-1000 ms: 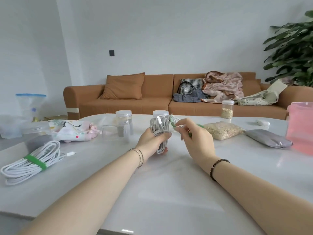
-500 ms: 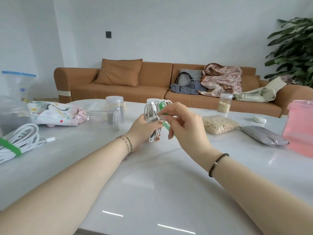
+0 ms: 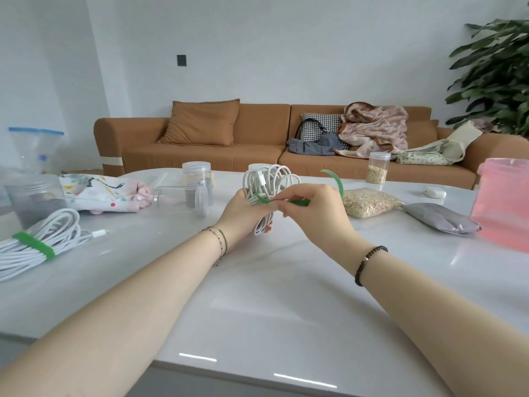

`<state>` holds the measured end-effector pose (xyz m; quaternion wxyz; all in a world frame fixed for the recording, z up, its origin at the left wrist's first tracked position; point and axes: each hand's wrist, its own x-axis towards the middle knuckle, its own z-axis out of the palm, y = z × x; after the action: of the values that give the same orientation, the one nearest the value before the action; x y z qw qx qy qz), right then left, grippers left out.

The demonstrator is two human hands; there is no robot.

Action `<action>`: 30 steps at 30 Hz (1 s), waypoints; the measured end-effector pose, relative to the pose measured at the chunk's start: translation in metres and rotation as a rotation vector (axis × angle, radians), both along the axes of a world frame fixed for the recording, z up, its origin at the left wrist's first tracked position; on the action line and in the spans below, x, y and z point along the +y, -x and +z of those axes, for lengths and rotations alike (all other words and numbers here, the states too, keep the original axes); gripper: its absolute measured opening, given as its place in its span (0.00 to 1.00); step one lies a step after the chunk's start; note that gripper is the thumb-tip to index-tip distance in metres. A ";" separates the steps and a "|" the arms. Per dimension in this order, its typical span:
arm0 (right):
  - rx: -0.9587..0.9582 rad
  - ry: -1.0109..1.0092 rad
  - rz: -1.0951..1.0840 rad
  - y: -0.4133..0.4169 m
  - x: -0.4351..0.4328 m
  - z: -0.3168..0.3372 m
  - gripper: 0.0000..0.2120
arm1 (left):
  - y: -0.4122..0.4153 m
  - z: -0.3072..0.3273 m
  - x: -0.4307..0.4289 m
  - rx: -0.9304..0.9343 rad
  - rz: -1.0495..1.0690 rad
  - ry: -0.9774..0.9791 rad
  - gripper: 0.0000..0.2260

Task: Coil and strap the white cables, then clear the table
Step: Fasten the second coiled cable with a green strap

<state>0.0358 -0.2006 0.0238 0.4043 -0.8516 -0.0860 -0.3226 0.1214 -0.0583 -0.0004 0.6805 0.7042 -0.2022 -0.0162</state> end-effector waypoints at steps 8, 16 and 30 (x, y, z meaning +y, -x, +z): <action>0.063 -0.214 -0.122 -0.005 -0.001 -0.009 0.14 | 0.004 -0.003 -0.003 -0.025 -0.099 0.018 0.27; 0.125 -0.102 -0.247 -0.002 0.004 -0.010 0.14 | 0.005 -0.003 -0.006 -0.107 -0.020 -0.092 0.24; 0.198 -0.368 -0.046 0.001 0.005 -0.002 0.15 | 0.014 0.001 -0.005 0.026 -0.163 0.052 0.15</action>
<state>0.0345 -0.1951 0.0222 0.5519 -0.7927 0.0339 -0.2567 0.1073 -0.0628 0.0006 0.6975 0.6672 -0.2504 -0.0755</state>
